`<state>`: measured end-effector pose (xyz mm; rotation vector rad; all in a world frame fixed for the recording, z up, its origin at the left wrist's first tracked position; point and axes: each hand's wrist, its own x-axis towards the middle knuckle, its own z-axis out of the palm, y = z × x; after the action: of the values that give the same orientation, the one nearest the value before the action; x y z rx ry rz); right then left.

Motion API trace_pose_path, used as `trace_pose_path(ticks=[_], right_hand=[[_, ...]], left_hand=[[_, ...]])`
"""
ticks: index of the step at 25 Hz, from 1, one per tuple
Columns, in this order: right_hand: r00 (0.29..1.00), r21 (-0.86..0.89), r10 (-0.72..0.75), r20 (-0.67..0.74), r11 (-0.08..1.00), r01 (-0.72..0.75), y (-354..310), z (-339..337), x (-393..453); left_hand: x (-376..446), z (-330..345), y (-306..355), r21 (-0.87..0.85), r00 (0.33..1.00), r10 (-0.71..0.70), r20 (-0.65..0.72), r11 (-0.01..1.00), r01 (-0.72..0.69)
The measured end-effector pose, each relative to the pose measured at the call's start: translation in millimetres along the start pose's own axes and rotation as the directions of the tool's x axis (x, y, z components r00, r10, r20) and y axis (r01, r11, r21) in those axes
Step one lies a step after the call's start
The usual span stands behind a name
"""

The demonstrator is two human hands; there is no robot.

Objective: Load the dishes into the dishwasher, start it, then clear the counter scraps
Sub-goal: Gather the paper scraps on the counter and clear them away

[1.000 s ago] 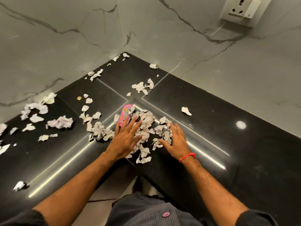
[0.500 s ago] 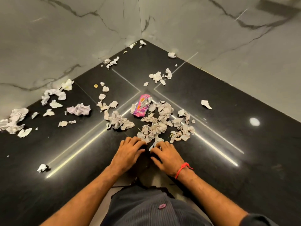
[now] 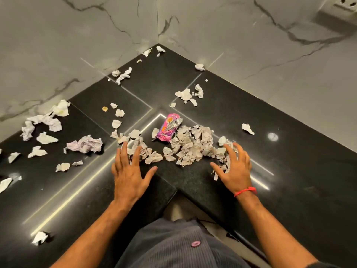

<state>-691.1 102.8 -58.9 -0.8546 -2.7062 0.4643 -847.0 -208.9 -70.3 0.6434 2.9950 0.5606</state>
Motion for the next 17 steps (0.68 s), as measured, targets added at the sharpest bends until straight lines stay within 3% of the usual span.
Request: trace_pose_path(ticks=[3, 5, 8, 10, 13, 15, 17], right_hand=[[0.966, -0.093, 0.051, 0.254, 0.995, -0.029, -15.8, 17.4, -5.9], [0.95, -0.152, -0.029, 0.309, 0.985, 0.08, -40.4, 33.3, -8.7], [0.927, -0.076, -0.115, 0.356, 0.986, 0.151, -81.0, 51.1, -7.9], [0.939, 0.062, -0.153, 0.309, 0.988, 0.14, -95.0, 52.8, -2.2], [0.989, 0.231, -0.098, 0.109, 0.97, 0.07, -86.2, 39.6, 10.4], [0.999, 0.247, 0.004, 0.033, 0.969, -0.012, -60.1, 26.4, 16.8], [0.995, 0.185, 0.084, 0.047, 0.979, -0.092, -29.9, 12.1, 28.0]], left_hand=[[7.0, 13.6, 10.2, 0.002, 0.983, 0.018, 0.181, 1.0, -0.019], [8.2, 24.9, 27.1, 0.053, 0.968, 0.088, 0.235, 0.993, -0.103], [6.2, 30.5, 42.7, 0.066, 0.969, 0.132, 0.209, 0.987, -0.149], [2.7, 31.3, 40.2, -0.019, 0.983, 0.151, 0.103, 0.988, -0.15], [0.1, 33.4, 33.5, -0.065, 0.972, 0.236, 0.016, 0.97, -0.234], [0.8, 36.0, 35.3, 0.012, 0.961, 0.273, 0.043, 0.962, -0.274], [2.9, 37.4, 37.6, 0.052, 0.958, 0.275, 0.077, 0.959, -0.28]])
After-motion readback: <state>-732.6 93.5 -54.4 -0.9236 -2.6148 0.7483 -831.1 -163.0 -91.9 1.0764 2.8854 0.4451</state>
